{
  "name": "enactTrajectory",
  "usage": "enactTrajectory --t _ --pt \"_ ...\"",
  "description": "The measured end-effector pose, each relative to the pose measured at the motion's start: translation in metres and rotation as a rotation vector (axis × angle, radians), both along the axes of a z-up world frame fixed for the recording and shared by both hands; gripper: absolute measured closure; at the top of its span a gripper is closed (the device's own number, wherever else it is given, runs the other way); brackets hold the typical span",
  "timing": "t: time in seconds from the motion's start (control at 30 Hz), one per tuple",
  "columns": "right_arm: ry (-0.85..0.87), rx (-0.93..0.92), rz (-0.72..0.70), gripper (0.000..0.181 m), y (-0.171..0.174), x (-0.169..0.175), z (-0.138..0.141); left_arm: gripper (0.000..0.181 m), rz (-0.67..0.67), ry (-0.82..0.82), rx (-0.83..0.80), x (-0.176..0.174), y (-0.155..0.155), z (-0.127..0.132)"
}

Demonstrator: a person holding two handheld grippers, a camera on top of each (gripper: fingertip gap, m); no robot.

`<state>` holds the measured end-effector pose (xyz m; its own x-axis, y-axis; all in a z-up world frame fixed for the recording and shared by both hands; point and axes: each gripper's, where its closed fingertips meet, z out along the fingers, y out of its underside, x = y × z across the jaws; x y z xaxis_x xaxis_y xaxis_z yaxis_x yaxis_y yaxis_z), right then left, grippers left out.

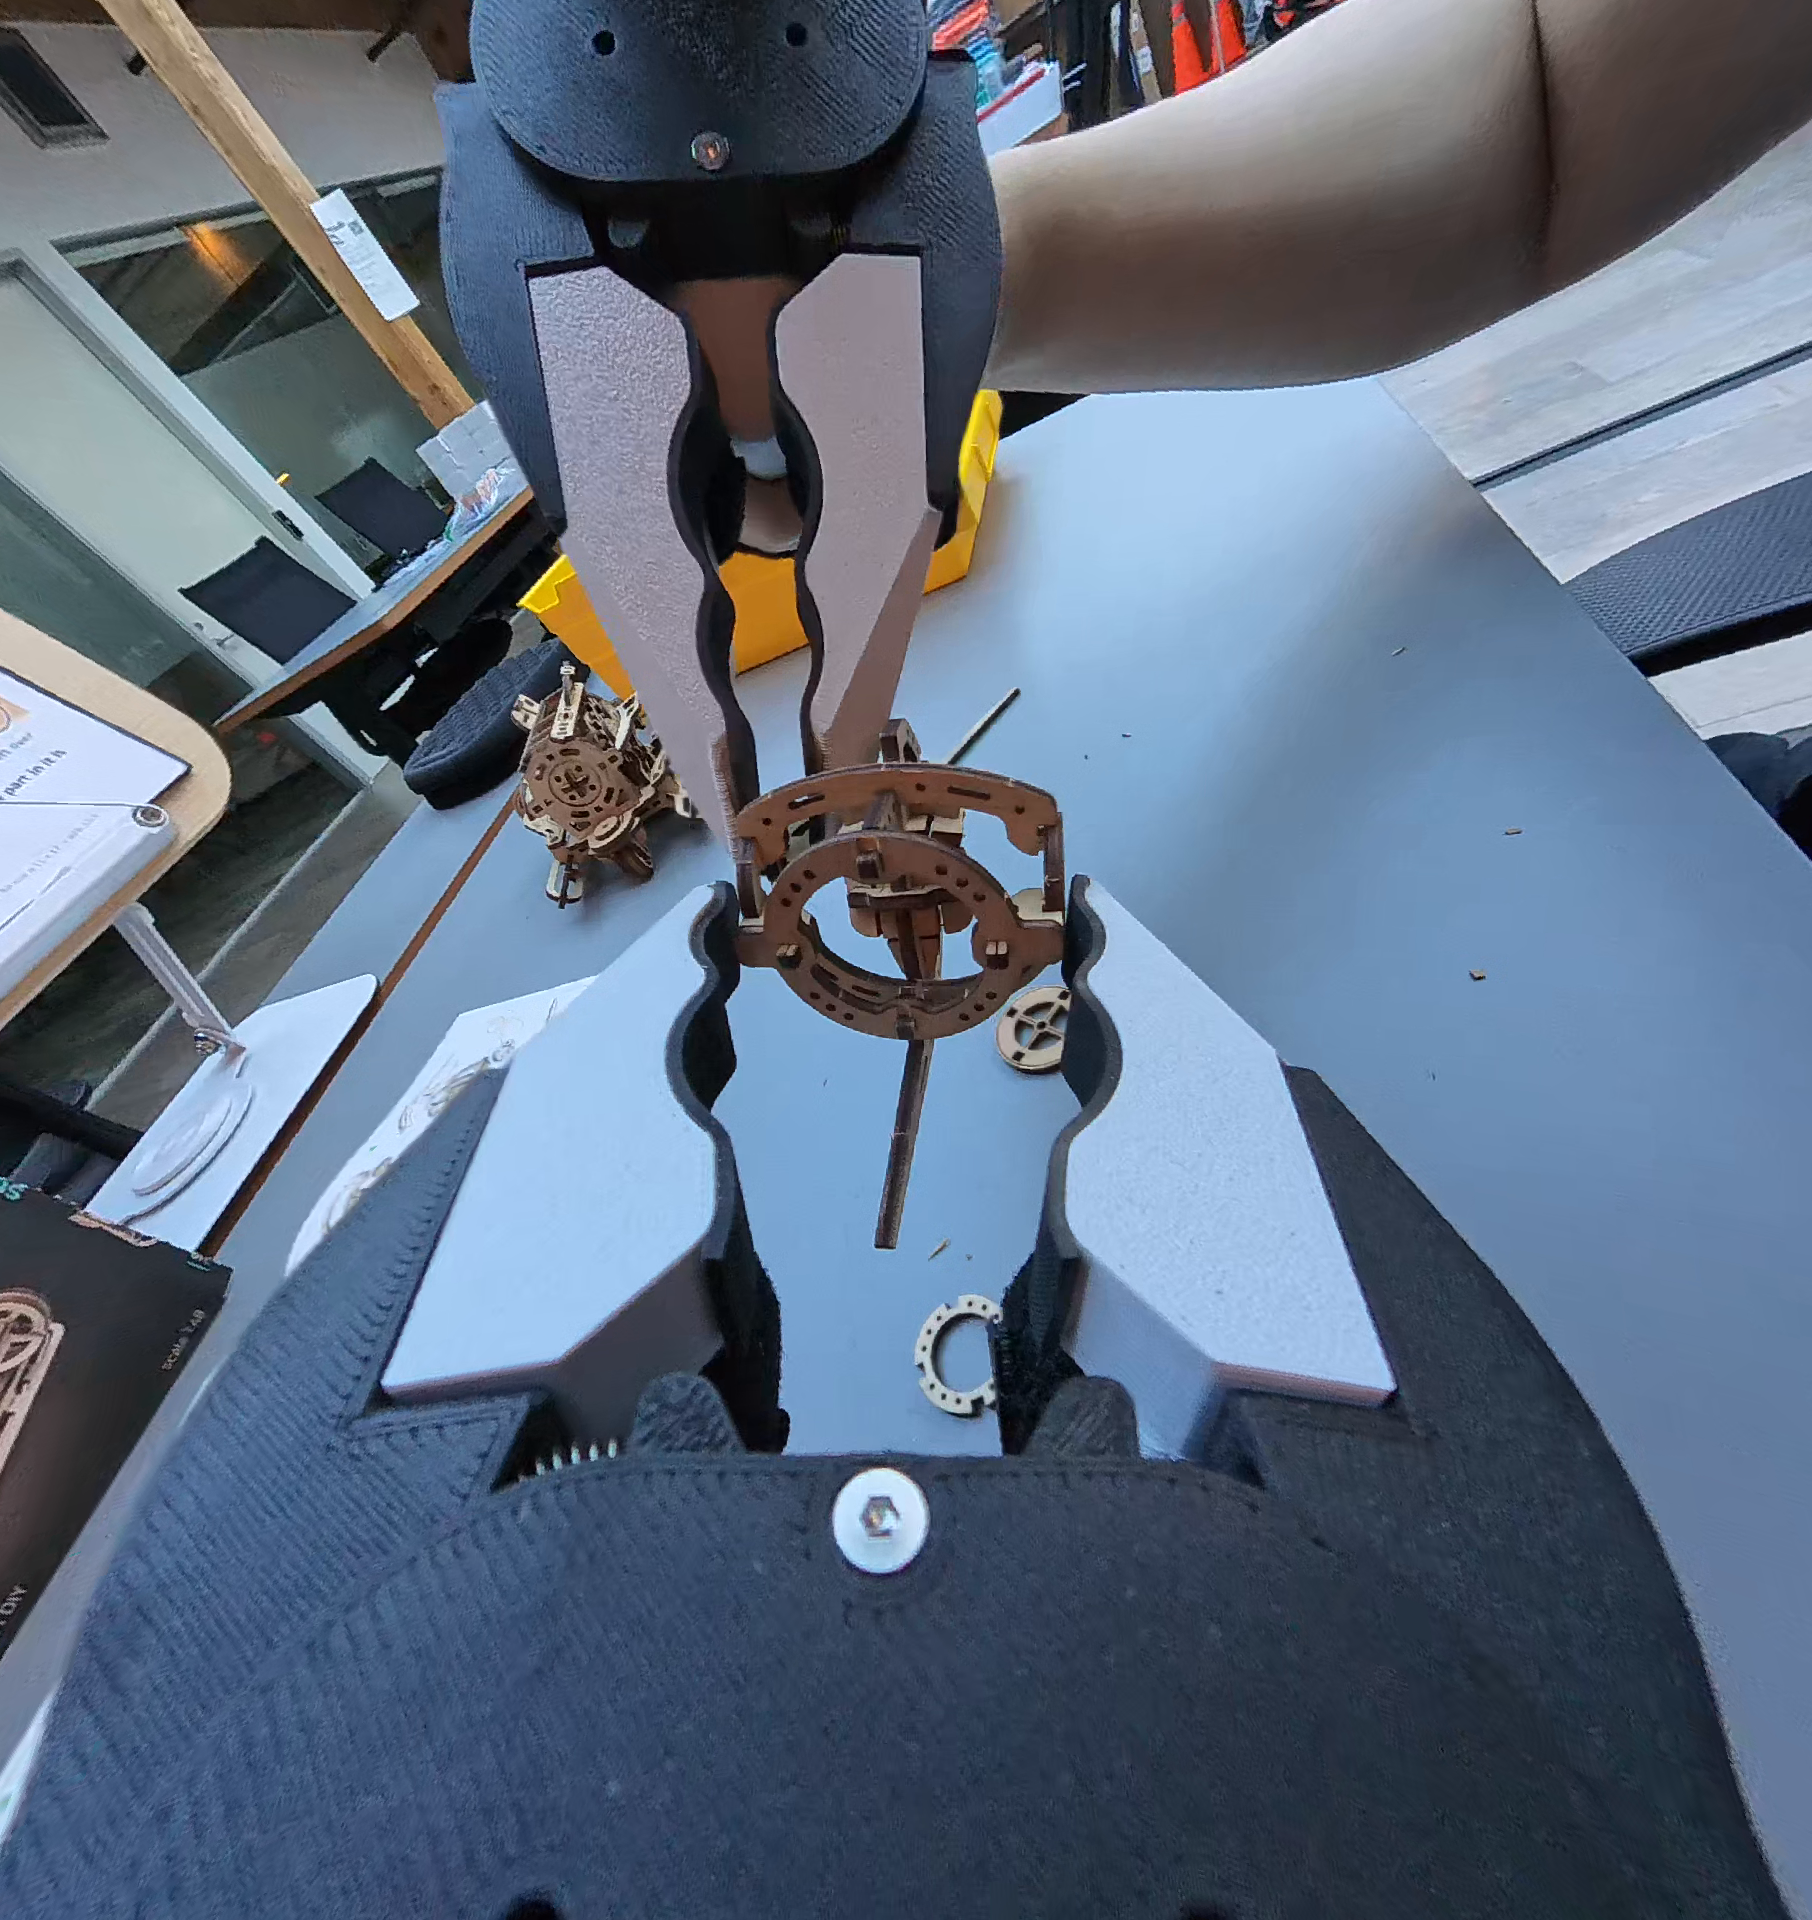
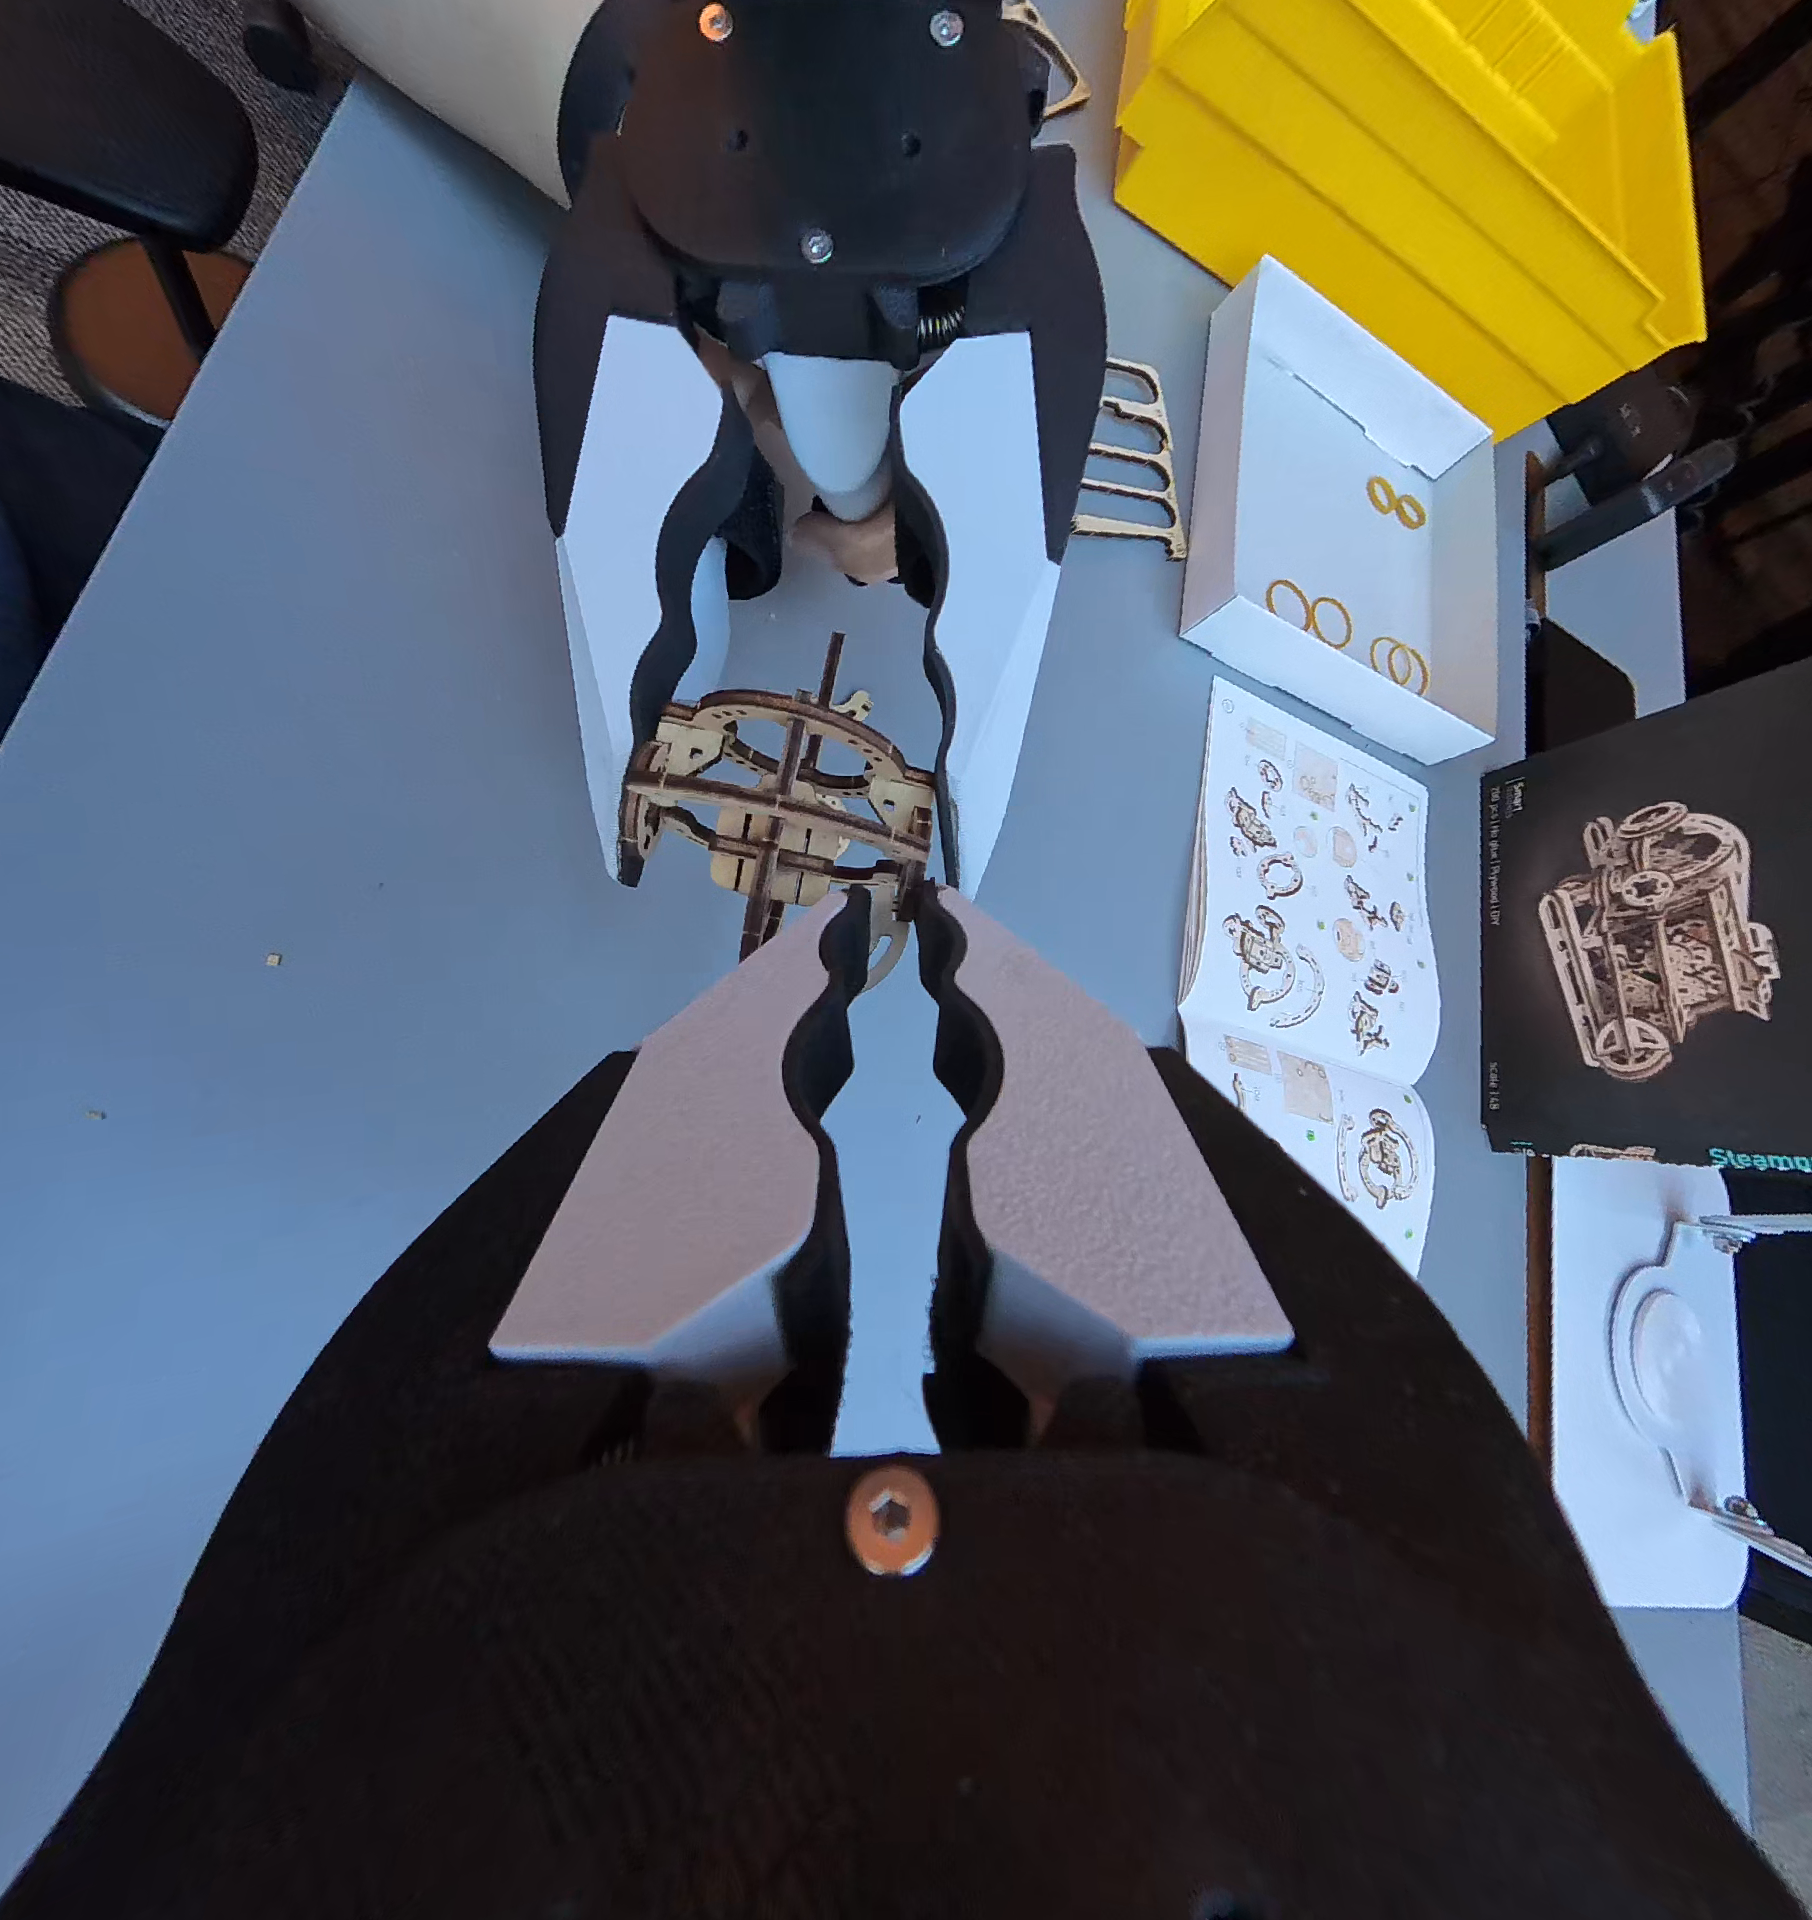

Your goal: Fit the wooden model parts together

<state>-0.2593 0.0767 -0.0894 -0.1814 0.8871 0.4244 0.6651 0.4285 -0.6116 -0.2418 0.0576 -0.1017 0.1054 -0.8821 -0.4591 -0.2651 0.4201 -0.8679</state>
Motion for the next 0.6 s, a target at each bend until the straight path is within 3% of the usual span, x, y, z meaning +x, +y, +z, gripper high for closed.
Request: enactTrajectory --t 0.6 --pt "0.015 0.011 -0.056 0.175 0.0040 0.0005 -0.0011 0.120 0.022 -0.007 -0.028 0.0003 0.0025 -0.0014"
